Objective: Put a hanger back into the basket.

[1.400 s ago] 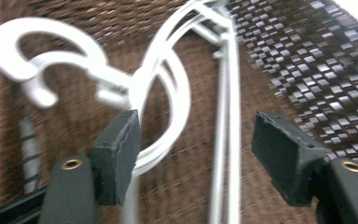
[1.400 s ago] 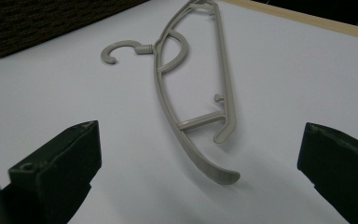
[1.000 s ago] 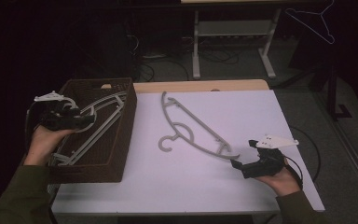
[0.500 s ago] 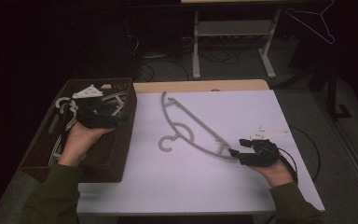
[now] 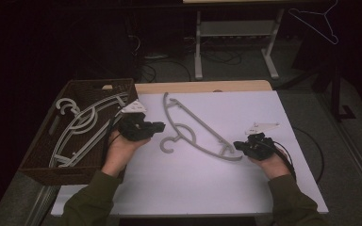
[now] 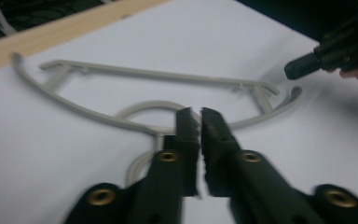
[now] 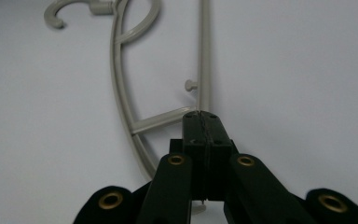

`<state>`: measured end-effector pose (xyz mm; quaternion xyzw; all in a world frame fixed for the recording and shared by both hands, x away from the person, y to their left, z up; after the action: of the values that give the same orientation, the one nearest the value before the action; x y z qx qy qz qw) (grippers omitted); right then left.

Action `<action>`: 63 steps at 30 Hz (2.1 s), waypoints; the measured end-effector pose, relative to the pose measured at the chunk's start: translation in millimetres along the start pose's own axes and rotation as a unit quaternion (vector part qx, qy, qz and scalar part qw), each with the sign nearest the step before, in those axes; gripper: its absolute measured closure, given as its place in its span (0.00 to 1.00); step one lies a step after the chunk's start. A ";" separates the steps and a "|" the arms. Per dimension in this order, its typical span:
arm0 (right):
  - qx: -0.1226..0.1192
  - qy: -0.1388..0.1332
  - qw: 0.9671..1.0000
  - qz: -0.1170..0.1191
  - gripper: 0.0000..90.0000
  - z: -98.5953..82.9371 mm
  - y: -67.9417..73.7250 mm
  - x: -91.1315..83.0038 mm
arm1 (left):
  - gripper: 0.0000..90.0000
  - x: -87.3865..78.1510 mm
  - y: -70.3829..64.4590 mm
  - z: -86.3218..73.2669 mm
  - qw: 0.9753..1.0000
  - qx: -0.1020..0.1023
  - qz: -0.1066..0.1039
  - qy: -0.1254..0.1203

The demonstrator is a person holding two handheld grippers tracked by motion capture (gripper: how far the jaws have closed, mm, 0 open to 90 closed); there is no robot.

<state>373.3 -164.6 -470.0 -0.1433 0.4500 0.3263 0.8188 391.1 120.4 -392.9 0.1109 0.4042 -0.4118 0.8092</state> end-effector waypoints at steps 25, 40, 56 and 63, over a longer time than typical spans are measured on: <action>-0.054 0.079 0.994 0.052 1.00 -8.5 25.8 24.8 | 1.00 113.4 16.1 -33.8 0.992 0.012 0.040 0.115; -0.094 0.089 0.985 0.112 1.00 -18.0 75.9 18.1 | 1.00 113.2 12.7 -34.8 0.992 0.023 0.038 0.118; -0.181 0.076 0.965 0.177 1.00 6.6 158.9 43.9 | 1.00 109.8 9.9 -33.2 0.992 0.030 0.029 0.123; -0.192 0.069 0.961 0.189 1.00 16.3 177.3 51.8 | 1.00 110.4 10.2 -32.9 0.992 0.027 0.028 0.120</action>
<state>285.9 -2.8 -493.5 -0.2319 0.4529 0.5450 0.6664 417.1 80.0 -498.1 0.1922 0.4837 -0.3833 0.7630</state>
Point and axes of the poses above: each handheld gripper's, and its own axes: x roughly forward along the jaws, z roughly out of its top, y roughly to its left, the point moved 8 cm from there along x, roughly forward along the jaws, and after that the axes turned 13 degrees about y, right-handed, at the moved point
